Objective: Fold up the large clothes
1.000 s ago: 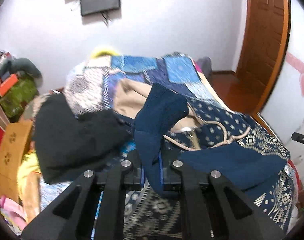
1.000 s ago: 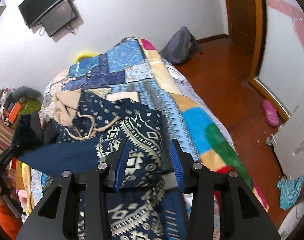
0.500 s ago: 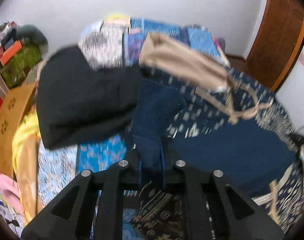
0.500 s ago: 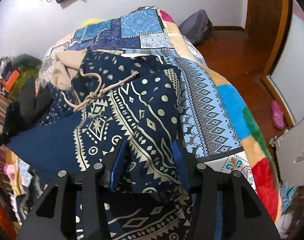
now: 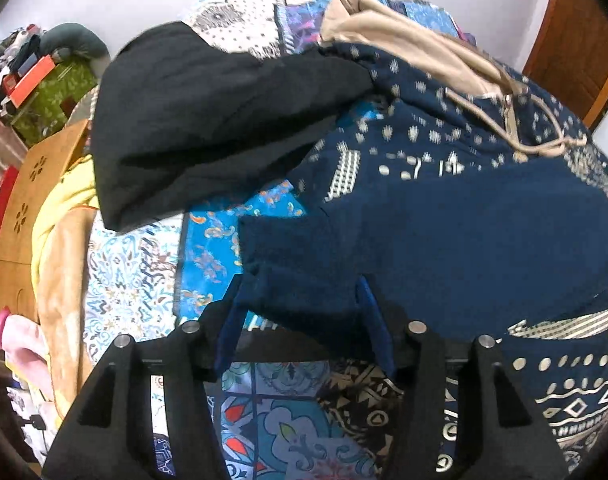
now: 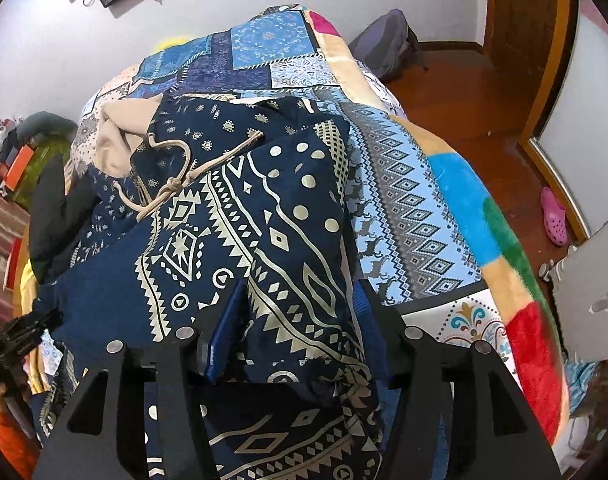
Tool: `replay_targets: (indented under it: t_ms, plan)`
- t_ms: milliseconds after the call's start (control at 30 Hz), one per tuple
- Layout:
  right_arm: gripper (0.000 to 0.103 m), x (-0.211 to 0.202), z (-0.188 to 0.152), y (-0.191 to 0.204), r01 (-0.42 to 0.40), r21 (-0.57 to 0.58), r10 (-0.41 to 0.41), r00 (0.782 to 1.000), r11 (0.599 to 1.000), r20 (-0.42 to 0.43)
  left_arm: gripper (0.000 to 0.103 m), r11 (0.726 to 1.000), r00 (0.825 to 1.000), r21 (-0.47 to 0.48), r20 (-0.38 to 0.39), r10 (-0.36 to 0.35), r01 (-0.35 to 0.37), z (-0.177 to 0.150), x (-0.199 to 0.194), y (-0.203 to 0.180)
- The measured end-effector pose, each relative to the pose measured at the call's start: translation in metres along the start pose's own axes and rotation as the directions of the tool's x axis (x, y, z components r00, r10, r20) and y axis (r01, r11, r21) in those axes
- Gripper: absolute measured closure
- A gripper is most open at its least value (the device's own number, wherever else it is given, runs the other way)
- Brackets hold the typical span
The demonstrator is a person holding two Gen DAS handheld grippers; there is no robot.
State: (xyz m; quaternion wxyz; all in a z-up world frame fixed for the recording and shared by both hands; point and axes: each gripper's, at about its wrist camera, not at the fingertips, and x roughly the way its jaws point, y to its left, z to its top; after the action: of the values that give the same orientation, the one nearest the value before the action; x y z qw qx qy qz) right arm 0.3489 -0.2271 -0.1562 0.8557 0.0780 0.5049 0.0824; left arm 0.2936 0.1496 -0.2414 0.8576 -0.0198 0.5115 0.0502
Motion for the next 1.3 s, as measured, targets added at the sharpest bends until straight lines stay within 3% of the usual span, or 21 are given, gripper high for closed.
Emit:
replay_targets:
  t_ms: [233,400,633,833,1067,1300]
  plan:
    - [0.051,-0.014,0.012,0.013,0.007,-0.053,-0.005,0.999,0.999,0.04,0.048,0.999,0.992,-0.004,0.121,0.033,-0.033,0.025,-0.041,0.0]
    - [0.051,-0.027,0.03,0.026,0.008,-0.076,-0.001,0.995,0.997,0.096,0.043,0.999,0.972,0.014,0.231,0.04,-0.045,0.053,-0.067,-0.008]
    - [0.051,-0.046,0.06,0.055,0.016,-0.153,0.014,0.98,0.988,0.199,0.042,0.999,0.953,0.026,0.302,0.018,-0.027,0.094,-0.076,-0.021]
    - [0.051,-0.05,0.083,0.081,0.018,-0.214,0.04,0.963,0.977,0.266,0.042,1.0,0.942,0.013,0.335,-0.025,0.022,0.133,-0.074,-0.03]
    - [0.051,-0.03,0.117,0.114,-0.035,-0.256,0.11,0.952,0.966,0.284,0.042,0.998,0.934,-0.032,0.353,-0.046,0.061,0.173,-0.052,-0.035]
    - [0.051,0.013,0.159,0.139,-0.072,-0.262,0.136,0.962,0.962,0.235,0.042,0.988,0.95,-0.097,0.301,-0.085,0.119,0.207,-0.008,-0.03]
